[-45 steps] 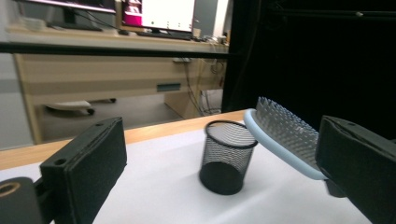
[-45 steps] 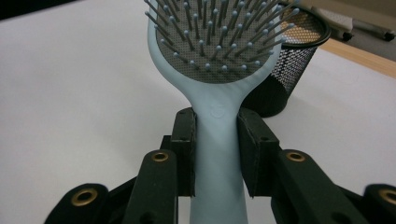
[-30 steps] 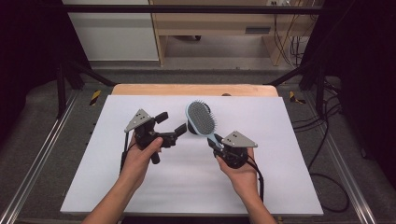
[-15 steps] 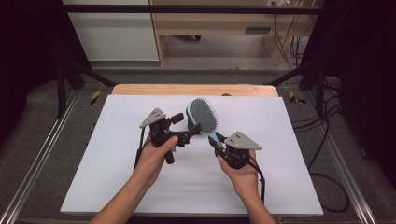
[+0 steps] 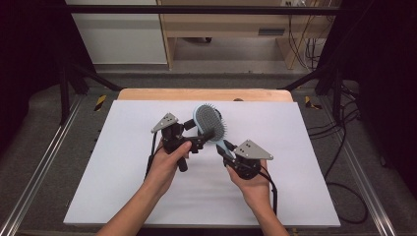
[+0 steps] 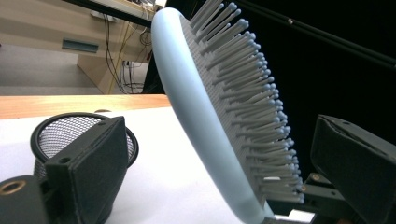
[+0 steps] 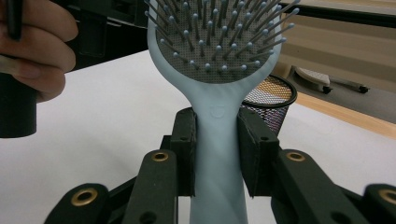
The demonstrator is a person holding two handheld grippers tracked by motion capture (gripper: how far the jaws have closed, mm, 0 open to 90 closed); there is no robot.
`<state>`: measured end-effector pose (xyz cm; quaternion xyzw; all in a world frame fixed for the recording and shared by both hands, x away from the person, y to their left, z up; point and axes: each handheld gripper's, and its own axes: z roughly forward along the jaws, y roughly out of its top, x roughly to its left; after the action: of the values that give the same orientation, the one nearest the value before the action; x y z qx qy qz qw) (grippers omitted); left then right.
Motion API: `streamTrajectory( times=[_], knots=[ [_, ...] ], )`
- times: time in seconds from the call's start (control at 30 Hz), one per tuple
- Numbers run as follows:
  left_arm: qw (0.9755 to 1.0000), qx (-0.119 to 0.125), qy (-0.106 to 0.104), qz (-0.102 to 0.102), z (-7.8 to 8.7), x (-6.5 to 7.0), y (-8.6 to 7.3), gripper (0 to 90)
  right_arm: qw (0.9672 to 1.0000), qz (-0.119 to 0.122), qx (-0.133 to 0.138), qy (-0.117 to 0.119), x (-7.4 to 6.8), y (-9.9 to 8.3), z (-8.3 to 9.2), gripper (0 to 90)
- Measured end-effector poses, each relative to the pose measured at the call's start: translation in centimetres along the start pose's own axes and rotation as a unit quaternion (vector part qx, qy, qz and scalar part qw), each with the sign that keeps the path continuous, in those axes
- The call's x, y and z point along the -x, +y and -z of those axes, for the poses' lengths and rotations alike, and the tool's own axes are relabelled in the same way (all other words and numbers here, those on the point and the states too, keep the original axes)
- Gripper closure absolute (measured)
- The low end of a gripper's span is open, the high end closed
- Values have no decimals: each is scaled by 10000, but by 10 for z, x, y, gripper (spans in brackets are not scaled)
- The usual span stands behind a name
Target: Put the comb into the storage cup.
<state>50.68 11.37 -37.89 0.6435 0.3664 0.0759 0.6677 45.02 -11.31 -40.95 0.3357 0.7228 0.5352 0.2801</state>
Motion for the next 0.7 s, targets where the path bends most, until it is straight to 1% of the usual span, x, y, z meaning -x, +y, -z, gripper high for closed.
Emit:
streamTrajectory(
  times=[0.03,0.07,0.2,0.3,0.37,0.4,0.47,0.53,0.6,0.63,0.7],
  knots=[
    [10000,8,-42,80,-1,-1,0,51,10000,7,-3,7,-1,0,0,694],
    [9999,31,-52,117,-1,-1,0,65,10000,12,-4,21,-1,0,-1,694],
    [9998,36,-137,171,-2,0,0,133,10000,62,-9,72,-4,-1,-3,694],
    [9997,37,-141,186,-2,0,0,167,9999,65,-14,95,-6,-1,-4,694],
    [9997,48,-131,211,-2,0,0,205,9999,68,-20,111,-7,-1,-4,694],
    [9997,44,-119,212,-2,0,0,205,9999,80,-25,121,-8,-1,-5,694],
    [9997,92,-71,236,-1,1,0,257,9998,118,-56,135,-10,-2,-7,694],
    [9996,111,-6,274,-1,1,0,277,9998,111,-52,145,-11,-3,-8,694],
    [9995,139,21,294,0,0,-1,362,9998,100,-56,140,-11,-3,-8,694],
    [9992,113,80,365,0,-1,-1,375,9998,92,-96,138,-11,-3,-9,694],
    [9989,106,109,434,0,-1,-3,390,9997,64,-142,169,-12,-5,-11,693]
  ],
)
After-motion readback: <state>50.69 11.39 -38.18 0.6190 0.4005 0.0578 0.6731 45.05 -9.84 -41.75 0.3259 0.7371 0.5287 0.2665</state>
